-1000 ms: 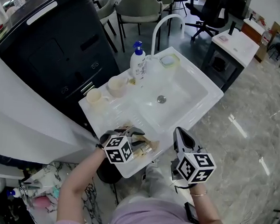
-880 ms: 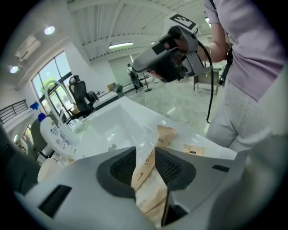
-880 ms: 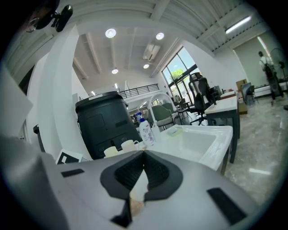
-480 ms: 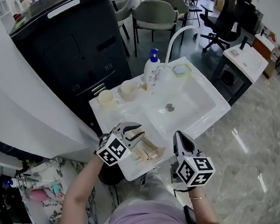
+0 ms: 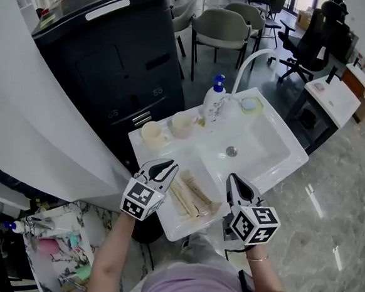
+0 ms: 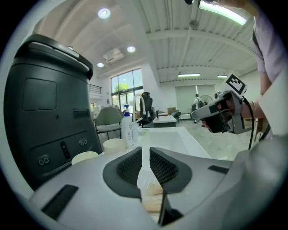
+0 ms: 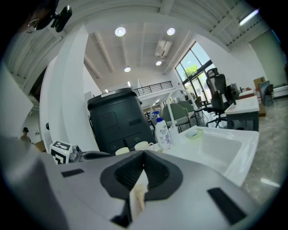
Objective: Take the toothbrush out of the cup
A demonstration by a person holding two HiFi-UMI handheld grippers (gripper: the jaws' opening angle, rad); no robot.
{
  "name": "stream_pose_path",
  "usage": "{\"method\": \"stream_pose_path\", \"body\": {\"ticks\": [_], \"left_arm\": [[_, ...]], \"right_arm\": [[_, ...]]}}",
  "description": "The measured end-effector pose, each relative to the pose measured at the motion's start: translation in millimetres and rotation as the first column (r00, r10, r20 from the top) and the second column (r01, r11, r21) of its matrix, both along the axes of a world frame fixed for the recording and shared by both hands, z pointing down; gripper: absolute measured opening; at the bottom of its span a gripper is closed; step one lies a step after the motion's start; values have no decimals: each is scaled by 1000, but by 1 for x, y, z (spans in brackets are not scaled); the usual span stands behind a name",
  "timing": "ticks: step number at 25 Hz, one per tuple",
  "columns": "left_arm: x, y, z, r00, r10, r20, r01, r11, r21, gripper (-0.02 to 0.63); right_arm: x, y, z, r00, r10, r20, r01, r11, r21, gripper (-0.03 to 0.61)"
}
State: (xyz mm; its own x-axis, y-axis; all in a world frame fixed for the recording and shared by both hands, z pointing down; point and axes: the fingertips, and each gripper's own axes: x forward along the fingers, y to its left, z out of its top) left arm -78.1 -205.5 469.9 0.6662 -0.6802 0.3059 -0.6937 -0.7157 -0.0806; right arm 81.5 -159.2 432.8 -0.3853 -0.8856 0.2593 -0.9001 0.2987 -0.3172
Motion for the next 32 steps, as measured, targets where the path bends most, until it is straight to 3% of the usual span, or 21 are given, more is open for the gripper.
{"method": "stream_pose_path", "body": {"ticks": [6, 16, 25, 32], "left_arm": [[-26, -9, -7, 985, -147, -95, 146, 989, -15, 25], [-61, -12, -15, 903, -355, -243, 354, 934, -51, 3], [-80, -10, -18, 824, -463, -326, 461, 883, -90, 2], [-86, -9, -21, 797, -496, -345, 495, 863, -97, 2]], "right_arm": [[-11, -15, 1, 999, -55, -2, 55, 999, 0, 5], [-31, -32, -2, 987, -160, -15, 161, 987, 17, 3], [-40, -43, -5, 974, -225, -37, 226, 974, 25, 3], [-43, -47, -5, 967, -245, -69, 247, 969, 24, 3]]}}
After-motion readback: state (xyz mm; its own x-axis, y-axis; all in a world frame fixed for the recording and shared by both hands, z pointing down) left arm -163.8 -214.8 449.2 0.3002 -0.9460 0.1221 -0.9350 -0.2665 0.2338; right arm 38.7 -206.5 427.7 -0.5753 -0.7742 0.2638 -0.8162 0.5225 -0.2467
